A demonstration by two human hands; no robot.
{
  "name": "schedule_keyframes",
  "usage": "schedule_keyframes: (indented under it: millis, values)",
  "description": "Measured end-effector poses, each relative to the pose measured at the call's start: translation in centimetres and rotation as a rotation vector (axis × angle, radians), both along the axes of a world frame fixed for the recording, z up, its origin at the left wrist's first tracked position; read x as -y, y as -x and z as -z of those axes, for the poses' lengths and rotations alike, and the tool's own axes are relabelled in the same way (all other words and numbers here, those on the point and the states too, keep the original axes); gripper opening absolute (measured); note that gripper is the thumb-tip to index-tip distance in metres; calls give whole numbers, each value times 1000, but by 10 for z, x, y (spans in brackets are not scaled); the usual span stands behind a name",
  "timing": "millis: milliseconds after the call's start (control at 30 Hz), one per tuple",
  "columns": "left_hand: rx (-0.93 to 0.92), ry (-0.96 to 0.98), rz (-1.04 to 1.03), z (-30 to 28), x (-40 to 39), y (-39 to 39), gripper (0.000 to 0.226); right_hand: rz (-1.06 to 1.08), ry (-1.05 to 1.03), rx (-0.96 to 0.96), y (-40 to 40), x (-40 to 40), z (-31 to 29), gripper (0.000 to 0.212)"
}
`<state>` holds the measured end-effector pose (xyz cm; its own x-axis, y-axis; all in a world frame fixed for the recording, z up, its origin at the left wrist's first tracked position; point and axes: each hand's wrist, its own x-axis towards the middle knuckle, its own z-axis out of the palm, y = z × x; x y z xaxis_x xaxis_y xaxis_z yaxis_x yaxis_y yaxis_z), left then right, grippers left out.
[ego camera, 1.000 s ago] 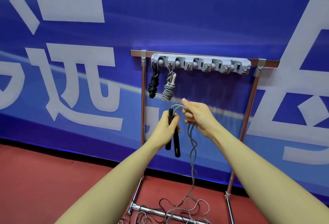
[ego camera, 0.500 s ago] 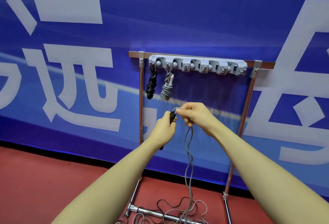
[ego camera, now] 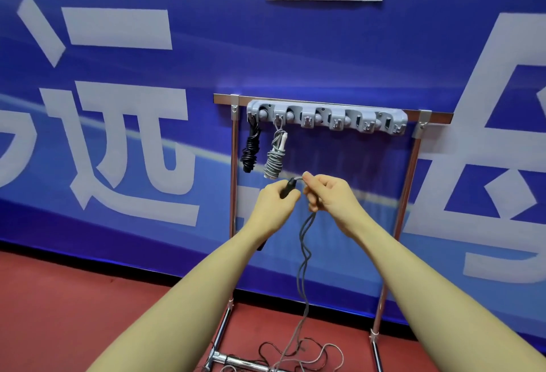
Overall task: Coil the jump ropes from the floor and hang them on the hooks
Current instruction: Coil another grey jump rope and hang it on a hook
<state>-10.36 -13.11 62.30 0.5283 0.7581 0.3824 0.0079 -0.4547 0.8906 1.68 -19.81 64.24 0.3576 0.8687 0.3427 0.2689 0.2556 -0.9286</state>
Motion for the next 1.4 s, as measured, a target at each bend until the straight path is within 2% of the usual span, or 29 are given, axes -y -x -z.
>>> schedule_keyframes:
  millis: [100,233,367,433,500,633,700,833,933,1000,1133,1200,1267,1300,1367,1400]
  values:
    - [186,140,-4,-3,3,-5,34,19,91,40,1,-1,5,50]
    - [304,228,-146,-4,10,-16,52,23,223,98,10,-2,6,59]
    - [405,308,-281,-4,12,-24,42,145,387,173,14,-7,6,63]
    - [454,346,-323,-9,12,-24,33,222,457,253,15,-5,11,61]
    - [509,405,-335,-15,8,-23,27,275,493,250,15,-3,18,56]
    - [534,459,-306,-26,6,-22,27,311,477,84,18,-7,22,54]
    - [567,510,-263,-28,6,-23,32,343,448,102,18,-10,21,54]
    - [772,711,-152,-32,5,-27,32,400,438,199,22,-14,24,59]
    - [877,799,-129,-32,2,-27,40,391,467,118,25,-18,24,64]
    - [918,824,-108,-32,1,-27,44,403,448,41,24,-22,22,58]
    - [937,864,-75,-32,-1,-27,38,482,412,53,18,-28,23,45]
    - [866,841,-76,-24,-6,-26,32,520,410,77,12,-29,24,44]
    - [700,720,-167,-10,-12,-25,25,571,409,130,2,-27,23,46]
    - [636,644,-224,-1,-15,-25,33,599,414,171,-4,-26,24,47]
    - [505,389,-364,11,-16,-20,51,635,439,270,-13,-23,23,50]
    - [427,142,-436,14,-16,-15,54,642,456,316,-16,-20,23,51]
